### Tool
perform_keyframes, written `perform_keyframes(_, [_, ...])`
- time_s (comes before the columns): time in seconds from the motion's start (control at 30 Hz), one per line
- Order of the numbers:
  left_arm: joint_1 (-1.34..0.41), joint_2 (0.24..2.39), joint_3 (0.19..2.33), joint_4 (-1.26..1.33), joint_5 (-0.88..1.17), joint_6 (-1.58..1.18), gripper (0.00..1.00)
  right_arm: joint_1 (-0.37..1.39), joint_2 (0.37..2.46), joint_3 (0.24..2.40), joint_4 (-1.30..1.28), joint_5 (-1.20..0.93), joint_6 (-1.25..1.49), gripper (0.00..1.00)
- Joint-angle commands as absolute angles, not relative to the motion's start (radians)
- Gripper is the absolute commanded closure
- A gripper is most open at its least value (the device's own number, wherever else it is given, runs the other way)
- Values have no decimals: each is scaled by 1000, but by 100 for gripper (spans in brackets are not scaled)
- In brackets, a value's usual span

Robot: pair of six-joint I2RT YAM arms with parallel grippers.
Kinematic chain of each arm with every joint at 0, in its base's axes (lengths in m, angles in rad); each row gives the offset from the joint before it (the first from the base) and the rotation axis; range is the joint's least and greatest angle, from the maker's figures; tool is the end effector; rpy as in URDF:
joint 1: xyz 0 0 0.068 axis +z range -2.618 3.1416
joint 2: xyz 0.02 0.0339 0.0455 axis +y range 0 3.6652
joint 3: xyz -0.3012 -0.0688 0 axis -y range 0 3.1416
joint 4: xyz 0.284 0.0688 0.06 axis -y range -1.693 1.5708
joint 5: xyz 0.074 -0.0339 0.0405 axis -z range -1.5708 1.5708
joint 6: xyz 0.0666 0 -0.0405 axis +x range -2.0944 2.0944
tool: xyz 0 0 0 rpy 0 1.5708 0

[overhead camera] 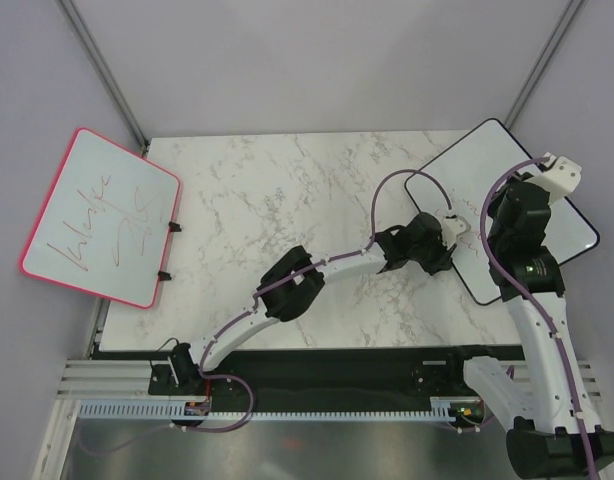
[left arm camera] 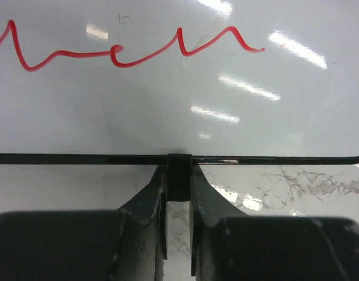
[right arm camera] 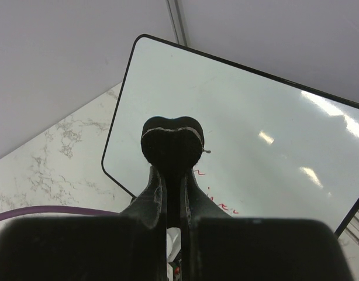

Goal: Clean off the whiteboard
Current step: Adjust the whiteboard stand at the center of the board.

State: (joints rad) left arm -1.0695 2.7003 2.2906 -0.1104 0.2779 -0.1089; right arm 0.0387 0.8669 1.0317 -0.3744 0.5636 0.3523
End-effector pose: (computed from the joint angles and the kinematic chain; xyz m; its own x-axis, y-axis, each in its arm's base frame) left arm 0.3187 -0.6196 0.1154 -0.3415 0.4057 -0.8478 0.9261 0.2992 -0.2298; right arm 0.2240 -0.0269 0.4218 -0.0263 0.2909 -0.9564 0.5311 0.8146 0.2332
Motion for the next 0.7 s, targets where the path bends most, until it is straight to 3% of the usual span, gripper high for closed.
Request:
perform_keyframes(0.0, [-1140,2674,2191,-278,261,-213,98,35,831,1017,-388,543,362,100])
perform_keyframes(0.53, [-1183,2605,2048,-325,255,-233,98,37,808,1017,-413,529,374,100])
perform_keyframes(0.57, [-1184,2608,2052,-327,256,-232,93,35,811,1020,-411,528,376,100])
perform_keyframes(0.6, [-1184,2608,2054,-330,261,-230,75,35,816,1020,-410,520,377,100])
perform_keyframes(0.67, [-1184,2609,2062,-334,262,-226,57,35,819,1023,-411,517,379,100])
